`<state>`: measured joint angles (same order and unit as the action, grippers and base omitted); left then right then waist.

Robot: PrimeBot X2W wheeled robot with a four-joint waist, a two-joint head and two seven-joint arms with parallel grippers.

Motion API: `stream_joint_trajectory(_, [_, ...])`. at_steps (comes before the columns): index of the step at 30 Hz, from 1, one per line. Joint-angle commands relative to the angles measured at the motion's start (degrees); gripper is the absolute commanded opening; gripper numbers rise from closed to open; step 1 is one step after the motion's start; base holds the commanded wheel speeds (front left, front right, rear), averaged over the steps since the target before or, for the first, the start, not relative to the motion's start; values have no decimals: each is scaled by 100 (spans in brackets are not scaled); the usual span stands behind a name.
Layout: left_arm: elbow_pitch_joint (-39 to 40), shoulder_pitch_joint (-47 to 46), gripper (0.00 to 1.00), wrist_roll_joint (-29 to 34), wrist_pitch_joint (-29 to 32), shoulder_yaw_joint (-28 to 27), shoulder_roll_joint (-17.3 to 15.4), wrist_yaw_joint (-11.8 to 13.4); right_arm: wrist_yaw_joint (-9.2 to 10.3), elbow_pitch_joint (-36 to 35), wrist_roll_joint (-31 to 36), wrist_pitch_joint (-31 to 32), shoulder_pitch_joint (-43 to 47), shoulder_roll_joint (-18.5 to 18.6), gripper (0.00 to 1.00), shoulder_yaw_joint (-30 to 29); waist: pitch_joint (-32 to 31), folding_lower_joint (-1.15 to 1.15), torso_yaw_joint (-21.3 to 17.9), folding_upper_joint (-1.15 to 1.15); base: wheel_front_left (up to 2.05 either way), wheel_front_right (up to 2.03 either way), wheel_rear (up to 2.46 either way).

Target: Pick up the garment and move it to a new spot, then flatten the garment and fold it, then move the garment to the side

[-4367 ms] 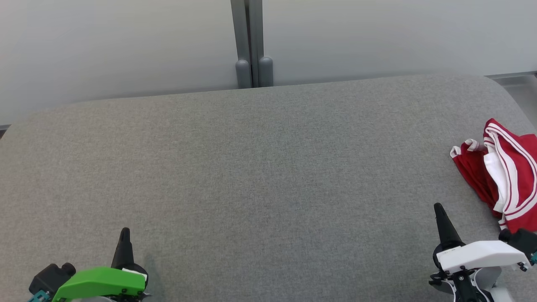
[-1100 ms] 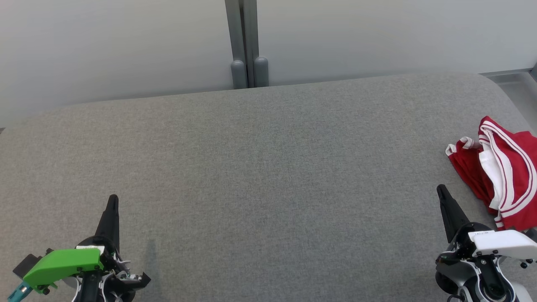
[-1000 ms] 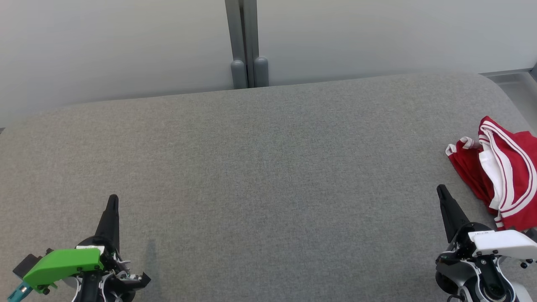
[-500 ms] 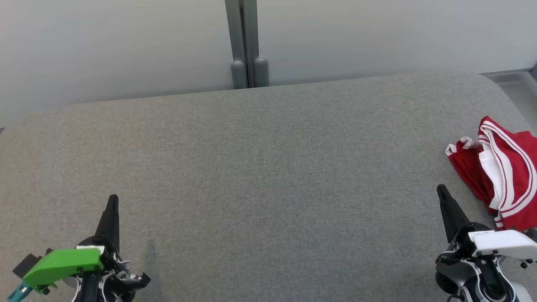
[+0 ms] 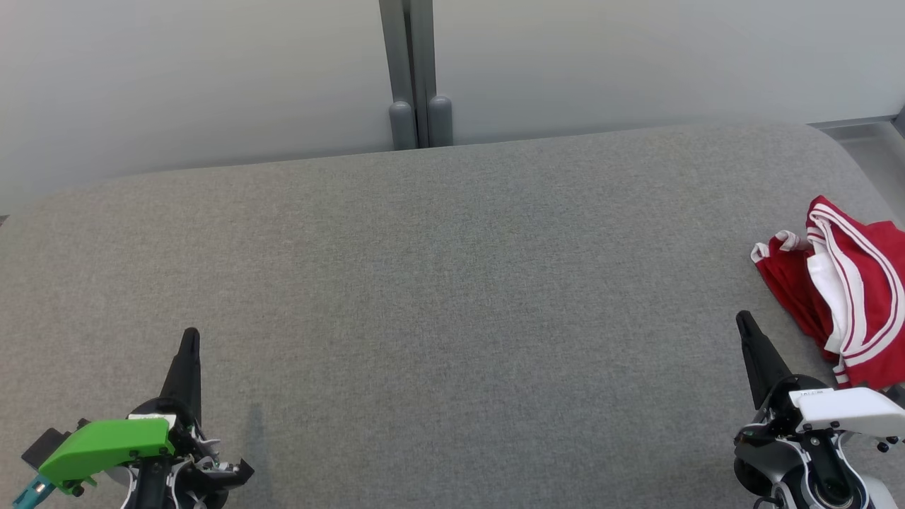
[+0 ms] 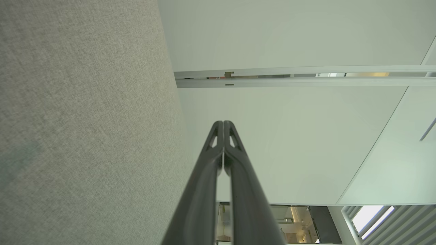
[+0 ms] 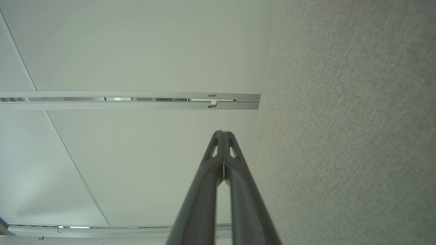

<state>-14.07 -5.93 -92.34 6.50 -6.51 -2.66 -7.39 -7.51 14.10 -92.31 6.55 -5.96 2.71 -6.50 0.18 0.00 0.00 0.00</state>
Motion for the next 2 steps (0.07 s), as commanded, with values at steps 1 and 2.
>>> stream_joint_trajectory(1, [10, -64, 0, -18, 24, -15, -40, -28, 3, -26, -20, 18, -47, 32, 0, -10, 0, 0, 0, 0, 0, 0, 0])
stream_joint_trajectory(2, [10, -64, 0, -18, 24, -15, -40, -29, 3, -26, -20, 17, -47, 32, 0, -10, 0, 0, 0, 0, 0, 0, 0])
